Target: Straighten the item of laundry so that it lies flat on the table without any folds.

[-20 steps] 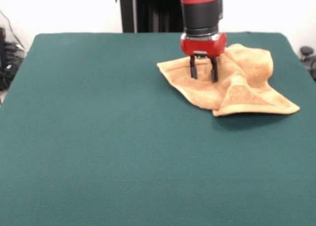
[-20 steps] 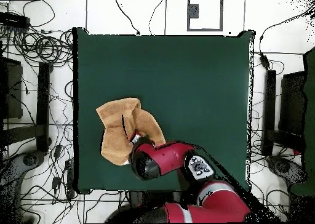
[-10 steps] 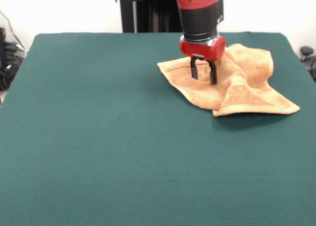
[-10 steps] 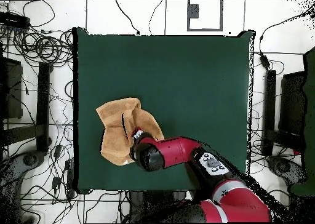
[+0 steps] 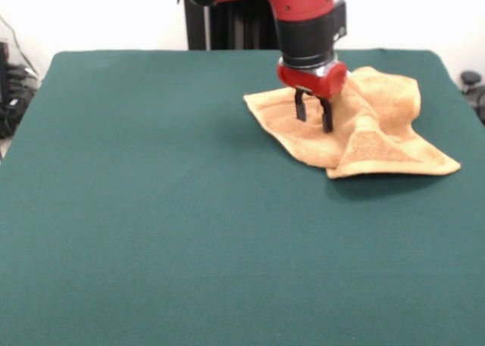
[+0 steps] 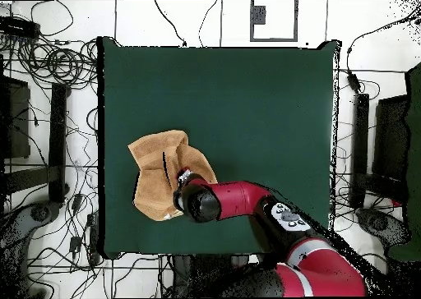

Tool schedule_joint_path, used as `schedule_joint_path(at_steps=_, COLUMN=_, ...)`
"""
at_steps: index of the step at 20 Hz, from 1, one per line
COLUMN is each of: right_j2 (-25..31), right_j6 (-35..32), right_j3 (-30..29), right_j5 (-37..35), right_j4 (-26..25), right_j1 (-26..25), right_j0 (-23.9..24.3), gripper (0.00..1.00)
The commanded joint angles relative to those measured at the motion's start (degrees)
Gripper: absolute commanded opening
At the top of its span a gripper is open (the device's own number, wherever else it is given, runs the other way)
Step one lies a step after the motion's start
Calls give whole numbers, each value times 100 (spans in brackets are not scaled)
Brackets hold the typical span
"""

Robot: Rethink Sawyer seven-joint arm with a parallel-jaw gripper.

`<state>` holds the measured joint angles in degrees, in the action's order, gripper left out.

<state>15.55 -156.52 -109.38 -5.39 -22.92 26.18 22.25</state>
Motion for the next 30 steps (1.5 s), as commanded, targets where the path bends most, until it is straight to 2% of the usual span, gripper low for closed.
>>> schedule_joint_path(at_steps=1, right_j2=1424, right_j6=93, right_j3=-299, right_j5=-808, right_j4=473, right_j1=-2167, right_j0=-300, gripper=100)
schedule_joint_path(at_steps=26, right_j2=1749, right_j6=198, right_j3=-558, right_j5=-974, right_j4=990, right_j1=-2558, right_j0=59, gripper=100)
schedule_joint_path(at_steps=30, right_j2=1648, right_j6=-33, right_j3=-660, right_j5=-1104, right_j4=1199, right_j1=-2372, right_j0=-142, gripper=100)
